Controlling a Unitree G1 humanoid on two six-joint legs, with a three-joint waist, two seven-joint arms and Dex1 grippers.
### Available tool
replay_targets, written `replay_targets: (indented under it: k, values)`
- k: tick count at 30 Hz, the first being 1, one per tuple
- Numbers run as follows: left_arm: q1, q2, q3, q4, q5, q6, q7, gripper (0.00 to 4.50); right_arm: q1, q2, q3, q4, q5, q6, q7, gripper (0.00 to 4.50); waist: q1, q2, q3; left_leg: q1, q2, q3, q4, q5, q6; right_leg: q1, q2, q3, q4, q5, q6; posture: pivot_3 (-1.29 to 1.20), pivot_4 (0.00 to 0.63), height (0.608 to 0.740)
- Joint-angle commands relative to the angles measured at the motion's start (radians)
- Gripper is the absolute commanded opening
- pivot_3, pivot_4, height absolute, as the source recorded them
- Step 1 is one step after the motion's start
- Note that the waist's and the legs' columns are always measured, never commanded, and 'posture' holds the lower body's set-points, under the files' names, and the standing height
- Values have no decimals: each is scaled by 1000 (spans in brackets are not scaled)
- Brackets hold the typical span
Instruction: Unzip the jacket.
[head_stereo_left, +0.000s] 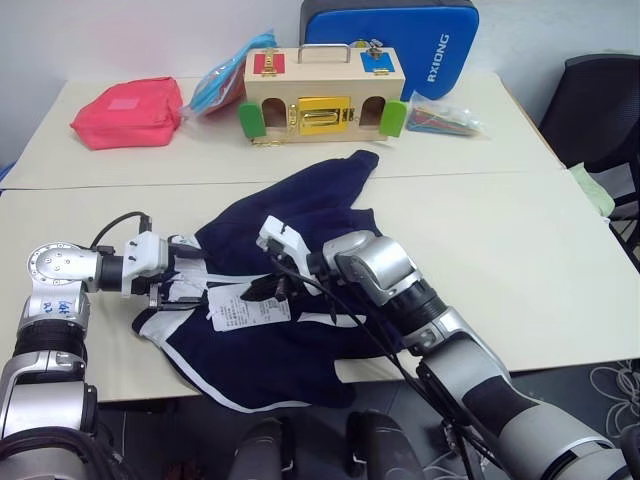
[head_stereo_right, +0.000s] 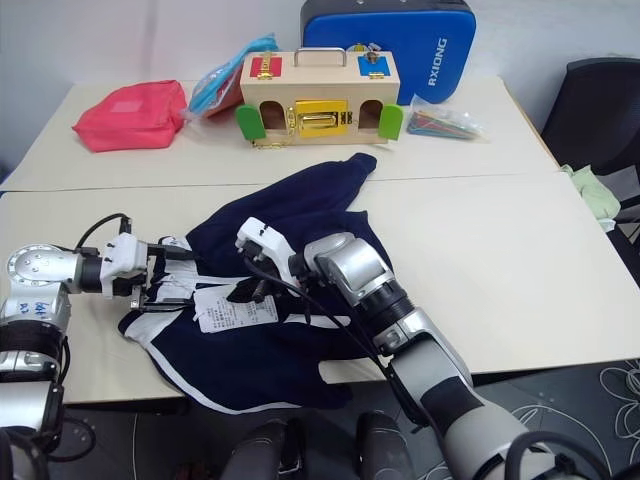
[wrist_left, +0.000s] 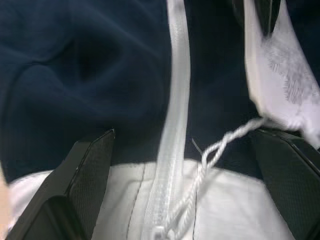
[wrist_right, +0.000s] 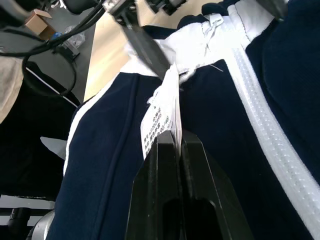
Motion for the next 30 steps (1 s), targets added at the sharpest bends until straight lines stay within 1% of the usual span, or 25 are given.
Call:
replay_targets:
  k: [1, 6, 9, 12, 18, 22, 24, 25, 27, 30]
  values:
    - [-50, -15, -25, 108, 71, -51, 71, 4500, 6, 1, -6, -47, 23, 5, 5, 52, 1, 0, 0, 0, 0, 0, 0, 0, 0, 0, 0, 0, 0, 0, 0, 0, 150, 740]
    - [-76, -34, -65, 191, 117, 42, 85, 4500, 1, -16, -20, -55, 26, 11, -3, 52, 5, -1, -1, 1, 0, 1, 2, 0, 0, 1, 0, 0, 1, 0, 0, 0, 150, 740]
    - [-55, -25, -88, 200, 125, 123, 39, 4500, 1, -56, -29, -71, 22, 21, -2, 52, 5, -1, -1, 1, 0, 1, 3, 0, 0, 1, -1, 0, 2, 0, 0, 0, 150, 740]
    - [-29, -13, -100, 188, 132, 158, 13, 4500, 0, -97, -38, -67, 15, 13, -9, 52, 2, -1, -5, 1, 0, 1, 3, 0, 1, 1, -1, 0, 2, 0, 0, 0, 150, 740]
    - [16, -8, -97, 173, 134, 137, 44, 4500, -19, -181, -119, -3, 0, -47, -62, 52, 0, 3, -9, 3, 2, 3, 3, -1, 0, 1, -1, 0, 2, 0, 0, 0, 150, 740]
    - [33, -14, -91, 156, 128, 131, 56, 4500, -18, -236, -146, 16, -2, -71, -60, 52, 0, 4, -9, 10, 2, 8, -1, -1, 0, 4, -2, 0, 2, 0, 0, 0, 150, 740]
    - [39, -17, -87, 149, 125, 130, 66, 4500, -17, -261, -157, 22, -2, -78, -60, 52, 0, 4, -10, 14, 1, 9, -3, -1, 1, 6, -5, 0, 2, 0, 0, 0, 150, 740]
    - [42, -18, -86, 145, 124, 131, 68, 4500, -16, -272, -160, 22, 0, -80, -58, 52, 0, 4, -10, 16, 1, 9, -5, -1, 1, 7, -9, 0, 2, 0, 0, 0, 150, 740]
    - [48, -20, -86, 142, 125, 130, 76, 4500, -15, -295, -164, 23, 1, -85, -54, 52, 0, 6, -12, 16, 1, 10, -5, -1, 1, 7, -13, -1, 1, 0, 0, 0, 150, 740]
    - [53, -24, -80, 138, 120, 125, 84, 4500, -12, -306, -162, 1, 9, -84, -41, 52, 0, 11, -16, 17, 0, 10, -6, -1, 1, 7, -14, -3, 1, 0, 0, 0, 150, 740]
